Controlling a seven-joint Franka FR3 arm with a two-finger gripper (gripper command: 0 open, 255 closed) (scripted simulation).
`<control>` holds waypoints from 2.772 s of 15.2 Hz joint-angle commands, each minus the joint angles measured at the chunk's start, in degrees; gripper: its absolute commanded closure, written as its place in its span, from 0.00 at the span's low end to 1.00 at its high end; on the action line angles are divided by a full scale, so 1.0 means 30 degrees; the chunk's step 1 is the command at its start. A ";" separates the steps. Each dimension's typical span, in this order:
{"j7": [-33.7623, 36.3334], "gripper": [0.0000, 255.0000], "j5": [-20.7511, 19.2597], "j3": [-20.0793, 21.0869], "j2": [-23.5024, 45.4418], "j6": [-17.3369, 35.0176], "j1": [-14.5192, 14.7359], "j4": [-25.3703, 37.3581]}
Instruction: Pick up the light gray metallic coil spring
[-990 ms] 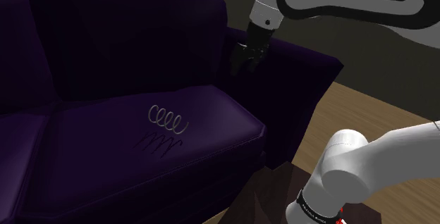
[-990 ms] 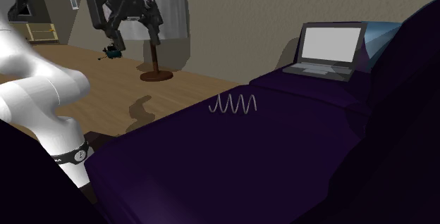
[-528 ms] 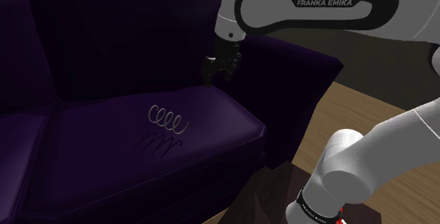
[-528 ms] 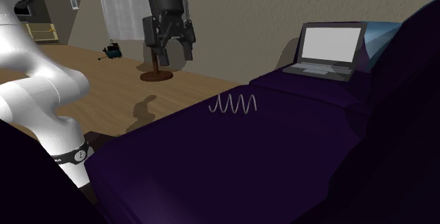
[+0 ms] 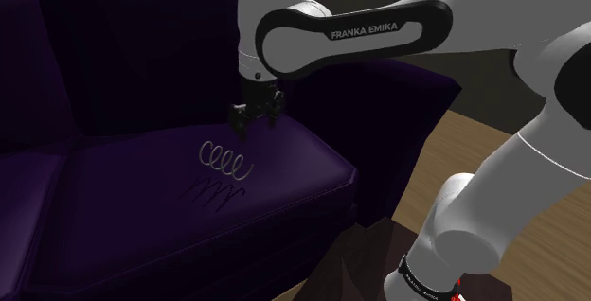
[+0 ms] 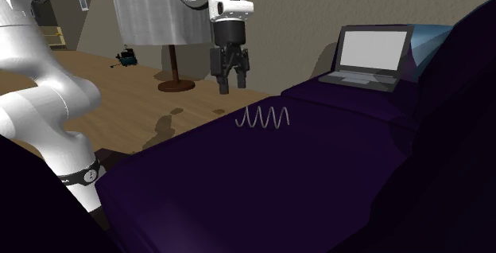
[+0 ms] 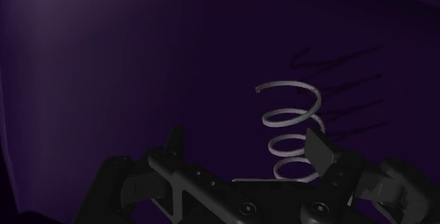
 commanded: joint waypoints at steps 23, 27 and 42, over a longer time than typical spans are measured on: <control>0.2574 1.00 -0.2052 0.1410 0.5088 0.1916 0.0604 0.1341; 0.2456 1.00 -0.1953 0.1411 0.4927 0.1418 0.0604 0.1700; 0.1840 1.00 -0.1580 0.1411 0.4367 -0.1807 0.0604 0.4453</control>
